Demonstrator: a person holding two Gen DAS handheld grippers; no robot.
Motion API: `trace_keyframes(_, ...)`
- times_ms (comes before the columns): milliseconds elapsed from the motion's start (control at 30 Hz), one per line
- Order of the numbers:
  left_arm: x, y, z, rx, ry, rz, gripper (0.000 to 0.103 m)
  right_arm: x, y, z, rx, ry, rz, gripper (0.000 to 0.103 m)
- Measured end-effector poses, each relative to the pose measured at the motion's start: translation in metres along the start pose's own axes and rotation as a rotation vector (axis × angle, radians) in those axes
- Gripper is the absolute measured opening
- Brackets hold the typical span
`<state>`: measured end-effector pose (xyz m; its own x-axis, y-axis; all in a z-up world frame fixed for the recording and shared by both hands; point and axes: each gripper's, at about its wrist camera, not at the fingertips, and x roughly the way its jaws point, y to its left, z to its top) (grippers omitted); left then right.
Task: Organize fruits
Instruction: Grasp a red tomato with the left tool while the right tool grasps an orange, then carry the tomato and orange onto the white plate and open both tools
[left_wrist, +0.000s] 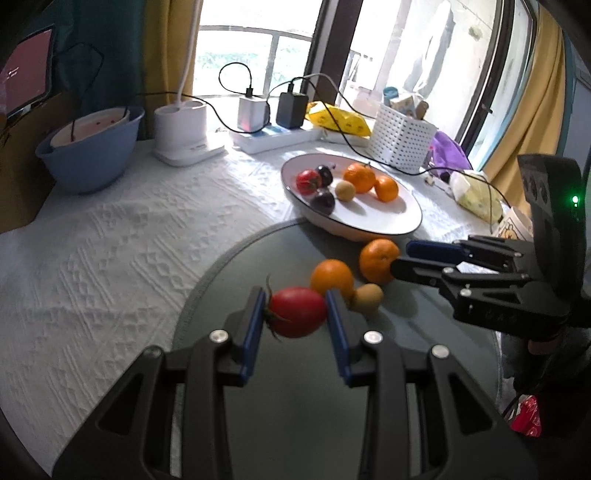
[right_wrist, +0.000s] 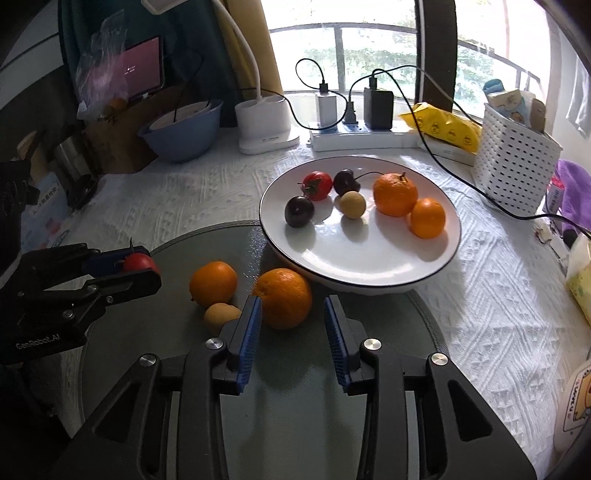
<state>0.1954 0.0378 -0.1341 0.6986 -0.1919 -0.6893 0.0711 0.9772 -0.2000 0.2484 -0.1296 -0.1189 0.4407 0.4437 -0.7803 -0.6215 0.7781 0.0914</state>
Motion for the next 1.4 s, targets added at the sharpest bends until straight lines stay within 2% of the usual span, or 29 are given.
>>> trace_keyframes(133, 0.0, 0.006, -0.001, -0.011, 0.001, 0.002, 0.035, 0.009, 0.005, 0.002, 0.001, 0.015, 0.012, 0.038)
trace_keyframes(300, 0.0, 0.012, -0.002, -0.026, 0.0, -0.001, 0.035, 0.019, 0.011, 0.002, 0.002, 0.044, 0.02, 0.045)
trace_keyframes(500, -0.002, 0.014, -0.002, -0.026, -0.005, -0.002, 0.035, 0.02, 0.014, 0.003, -0.002, 0.043, 0.025, 0.045)
trace_keyframes(533, -0.003, 0.014, -0.001, -0.025, -0.006, -0.002, 0.035, 0.02, 0.014, 0.003, -0.006, 0.042, 0.026, 0.045)
trace_keyframes(633, -0.005, 0.012, -0.001, -0.022, -0.01, -0.002, 0.035, 0.018, 0.017, 0.003, -0.022, 0.036, 0.03, 0.034)
trace_keyframes(1000, -0.011, -0.007, 0.002, 0.019, -0.021, 0.001, 0.035, -0.003, 0.014, -0.001, -0.029, -0.006, 0.032, 0.034)
trace_keyframes(1400, -0.013, -0.035, 0.009, 0.072, -0.023, 0.006, 0.035, -0.028, -0.007, -0.009, -0.005, -0.052, 0.023, 0.033)
